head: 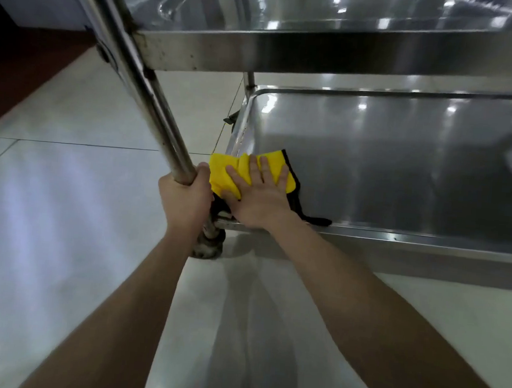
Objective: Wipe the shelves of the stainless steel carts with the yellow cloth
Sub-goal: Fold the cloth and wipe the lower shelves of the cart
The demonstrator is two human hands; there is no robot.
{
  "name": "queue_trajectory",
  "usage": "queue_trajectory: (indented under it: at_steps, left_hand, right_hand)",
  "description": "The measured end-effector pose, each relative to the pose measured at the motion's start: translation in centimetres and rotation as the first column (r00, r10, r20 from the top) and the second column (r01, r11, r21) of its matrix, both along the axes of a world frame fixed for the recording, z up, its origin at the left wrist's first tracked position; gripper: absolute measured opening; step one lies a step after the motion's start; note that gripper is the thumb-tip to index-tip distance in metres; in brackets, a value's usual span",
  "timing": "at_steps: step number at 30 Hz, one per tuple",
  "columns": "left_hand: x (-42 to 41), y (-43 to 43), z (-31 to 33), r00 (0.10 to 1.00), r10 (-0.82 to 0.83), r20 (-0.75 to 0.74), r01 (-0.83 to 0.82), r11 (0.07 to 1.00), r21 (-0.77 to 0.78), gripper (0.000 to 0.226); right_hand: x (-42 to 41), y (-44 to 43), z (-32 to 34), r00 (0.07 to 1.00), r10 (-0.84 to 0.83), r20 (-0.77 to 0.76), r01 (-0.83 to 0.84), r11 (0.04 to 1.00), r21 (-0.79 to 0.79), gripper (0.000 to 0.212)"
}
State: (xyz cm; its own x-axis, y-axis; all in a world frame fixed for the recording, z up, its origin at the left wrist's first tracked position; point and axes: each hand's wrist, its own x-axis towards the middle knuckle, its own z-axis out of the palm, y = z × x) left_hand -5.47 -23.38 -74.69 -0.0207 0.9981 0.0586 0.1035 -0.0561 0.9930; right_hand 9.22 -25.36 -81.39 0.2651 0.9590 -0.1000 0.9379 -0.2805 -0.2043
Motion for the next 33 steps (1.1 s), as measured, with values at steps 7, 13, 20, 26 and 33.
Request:
queue_trajectory:
  at_steps: [7,13,20,26,33]
  left_hand:
    - [-0.3,0.3,0.7,0.996,-0.047,-0.082,0.042,0.997,-0.064,0.045]
    - [-0.6,-3.1,-0.1,0.942,0.178,-0.286,-0.236,0.954,-0.184,0.089]
    - [3.4,-11.4,-2.9,0.736,-0.249,-0.63,0.443,0.88,0.169,0.008]
    - [11.2,-9.8,-1.5,0.566,-0.43,-0.703,0.552,0.831,-0.064,0.055]
    - [14.4,-9.5,-2.5,0.431,-0.427,-0.795,0.526,0.834,-0.163,0.06]
  right_hand:
    - [9.2,-9.8,0.4,0.99,-0.135,-0.026,0.134,0.99,-0.045,0.068]
    - [14.6,-14.9,3.2,0.982,-0.19,0.016,0.189,0.966,-0.178,0.083]
    - [15.9,-15.5,5.5,0.999,0.022,-0.03,-0.026,0.994,-0.11,0.074]
    - [15.3,-15.7,1.1,0.999,-0.026,-0.025,0.026,0.999,0.025,0.064]
    - [20.5,-19.4,0.2,0.99,-0.14,-0.008,0.14,0.99,0.005,0.07]
